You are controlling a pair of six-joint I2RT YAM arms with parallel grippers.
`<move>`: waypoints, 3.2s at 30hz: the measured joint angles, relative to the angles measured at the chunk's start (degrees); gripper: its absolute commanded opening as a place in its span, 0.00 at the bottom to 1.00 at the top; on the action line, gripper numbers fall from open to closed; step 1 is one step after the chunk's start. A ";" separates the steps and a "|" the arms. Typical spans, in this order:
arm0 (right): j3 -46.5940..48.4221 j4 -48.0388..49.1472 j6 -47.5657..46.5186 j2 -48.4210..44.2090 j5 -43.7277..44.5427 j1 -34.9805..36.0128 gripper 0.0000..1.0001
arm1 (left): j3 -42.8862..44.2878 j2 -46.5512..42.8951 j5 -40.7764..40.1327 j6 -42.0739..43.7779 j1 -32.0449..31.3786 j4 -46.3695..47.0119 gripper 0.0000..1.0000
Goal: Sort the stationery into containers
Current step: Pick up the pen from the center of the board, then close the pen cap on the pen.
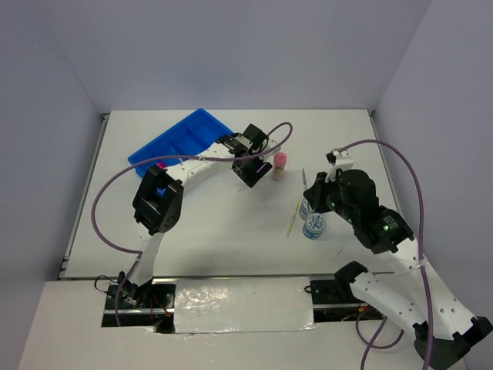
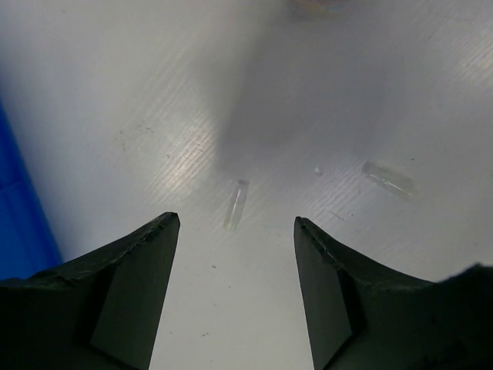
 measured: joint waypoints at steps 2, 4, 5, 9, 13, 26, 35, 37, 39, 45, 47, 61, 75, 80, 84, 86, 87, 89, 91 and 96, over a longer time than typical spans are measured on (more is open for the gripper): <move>-1.42 -0.42 0.11 -1.73 -0.83 0.00 0.00 | 0.00 1.18 -0.35 0.48 -0.44 -0.76 0.71; -1.99 -0.52 0.15 -2.64 -1.49 0.00 0.00 | -0.02 1.99 -0.59 0.57 -0.57 -1.07 0.69; -1.99 -0.55 0.15 -2.86 -1.77 0.00 0.00 | -0.07 2.32 -0.83 0.66 -0.57 -1.20 0.66; -2.01 -0.52 0.13 -3.48 -2.71 0.00 0.00 | -0.24 3.15 -2.36 0.74 -0.57 -1.57 0.59; -2.14 -0.44 0.13 -3.78 -3.87 0.00 0.00 | -0.72 3.85 -2.80 1.86 -0.48 -1.84 0.55; -3.02 -0.33 -0.09 -4.39 -5.99 -0.02 0.00 | -1.99 5.68 -2.73 1.99 -0.46 -1.42 0.48; -3.02 -0.33 -0.11 -5.38 -6.49 -0.04 0.00 | -2.38 6.29 -2.21 1.84 -0.09 -0.44 0.21; -3.02 -0.33 -0.13 -5.46 -6.51 -0.04 0.00 | -2.36 6.29 -2.01 1.81 0.02 -0.46 0.06; -3.02 -0.33 -0.13 -5.62 -6.58 -0.04 0.00 | -2.36 6.29 -1.77 1.66 0.24 -0.46 0.00; -3.02 -0.33 -0.13 -5.77 -6.84 -0.04 0.00 | -6.43 3.37 0.42 0.42 1.20 0.83 0.00; -3.02 -0.31 -0.13 -5.75 -6.95 -0.04 0.00 | -9.07 0.96 1.11 -0.09 1.40 0.48 0.00; -16.81 19.89 7.98 -7.52 -19.32 0.52 0.00 | -33.00 -42.77 4.00 -25.09 1.97 26.69 0.00; -23.63 42.14 14.32 -4.39 -15.39 24.22 0.00 | -64.26 -65.99 15.13 -59.39 2.14 70.71 0.00; -23.63 44.30 13.40 -5.20 -11.61 25.92 0.00 | -66.86 -66.27 17.03 -65.09 2.14 78.07 0.00; -23.15 45.03 12.52 -5.40 -9.90 26.69 0.00 | -68.61 -66.79 17.62 -67.98 2.12 81.79 0.00; -22.69 45.09 12.15 -5.38 -9.29 26.84 0.00 | -68.63 -66.84 17.79 -68.78 2.12 82.25 0.00; -22.34 45.09 11.96 -5.35 -9.03 26.95 0.00 | -68.63 -67.10 17.81 -68.78 2.12 82.01 0.00; -21.49 45.11 11.69 -5.07 -8.74 27.17 0.00 | -68.63 -67.60 17.84 -68.72 2.12 81.64 0.00; -20.61 45.13 11.32 -4.52 -8.61 27.30 0.00 | -68.63 -67.91 18.01 -68.63 2.10 81.42 0.00; -19.23 45.05 10.64 -2.93 -8.24 27.41 0.00 | -68.59 -67.67 19.45 -68.32 1.95 80.13 0.00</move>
